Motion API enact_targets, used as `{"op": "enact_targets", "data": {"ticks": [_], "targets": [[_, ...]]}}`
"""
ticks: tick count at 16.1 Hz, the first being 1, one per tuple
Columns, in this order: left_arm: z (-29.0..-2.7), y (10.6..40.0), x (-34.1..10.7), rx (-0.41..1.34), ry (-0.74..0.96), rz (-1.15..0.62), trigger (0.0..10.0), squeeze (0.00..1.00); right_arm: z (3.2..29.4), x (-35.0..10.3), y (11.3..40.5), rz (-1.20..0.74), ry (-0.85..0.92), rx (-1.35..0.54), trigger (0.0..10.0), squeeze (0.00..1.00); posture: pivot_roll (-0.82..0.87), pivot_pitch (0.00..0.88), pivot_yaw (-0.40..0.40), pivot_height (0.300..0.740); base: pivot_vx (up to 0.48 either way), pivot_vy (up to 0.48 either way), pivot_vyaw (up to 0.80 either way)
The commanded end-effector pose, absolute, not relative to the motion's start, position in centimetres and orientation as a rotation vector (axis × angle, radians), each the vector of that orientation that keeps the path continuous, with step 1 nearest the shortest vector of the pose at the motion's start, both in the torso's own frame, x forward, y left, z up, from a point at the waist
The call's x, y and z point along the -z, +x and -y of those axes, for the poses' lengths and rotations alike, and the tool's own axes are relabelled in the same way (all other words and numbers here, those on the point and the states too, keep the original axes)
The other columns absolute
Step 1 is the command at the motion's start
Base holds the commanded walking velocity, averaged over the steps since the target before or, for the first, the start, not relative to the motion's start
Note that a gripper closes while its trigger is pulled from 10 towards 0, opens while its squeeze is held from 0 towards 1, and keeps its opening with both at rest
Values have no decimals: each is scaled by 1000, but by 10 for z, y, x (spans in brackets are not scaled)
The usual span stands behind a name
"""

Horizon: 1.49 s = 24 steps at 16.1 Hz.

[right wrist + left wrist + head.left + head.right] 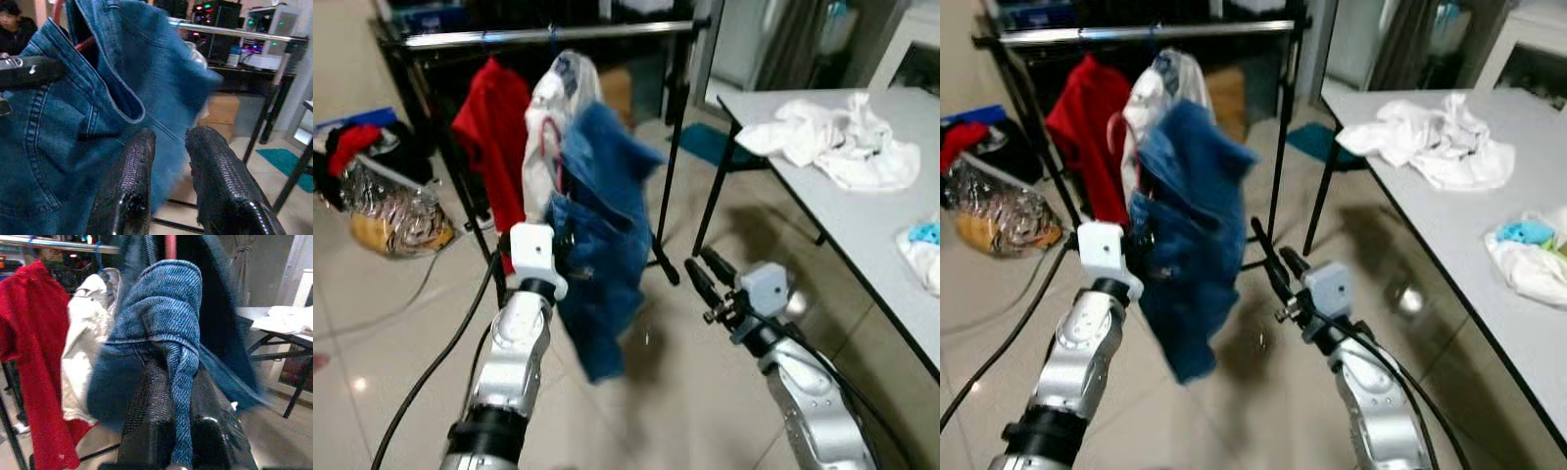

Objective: Hang hanger

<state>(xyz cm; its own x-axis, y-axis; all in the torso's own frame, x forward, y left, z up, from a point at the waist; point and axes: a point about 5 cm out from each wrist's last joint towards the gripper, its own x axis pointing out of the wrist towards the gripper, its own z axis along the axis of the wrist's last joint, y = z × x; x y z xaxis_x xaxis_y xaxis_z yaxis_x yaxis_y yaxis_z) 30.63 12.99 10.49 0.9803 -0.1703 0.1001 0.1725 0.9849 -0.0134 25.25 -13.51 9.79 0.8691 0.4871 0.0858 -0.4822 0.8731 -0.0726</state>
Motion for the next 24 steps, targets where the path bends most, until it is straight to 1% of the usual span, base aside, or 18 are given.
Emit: {"op": "enact_targets", "data": {"ticks": [1,24], "targets": [[-117,309,-117,210,-29,152,10000,0,144,-100,254,105,-65,-480,10000,0,28,0,3,723,368,0,0],[-120,313,-118,207,-24,153,10000,0,142,-100,255,111,-59,-483,10000,0,34,0,1,723,366,0,0]]}}
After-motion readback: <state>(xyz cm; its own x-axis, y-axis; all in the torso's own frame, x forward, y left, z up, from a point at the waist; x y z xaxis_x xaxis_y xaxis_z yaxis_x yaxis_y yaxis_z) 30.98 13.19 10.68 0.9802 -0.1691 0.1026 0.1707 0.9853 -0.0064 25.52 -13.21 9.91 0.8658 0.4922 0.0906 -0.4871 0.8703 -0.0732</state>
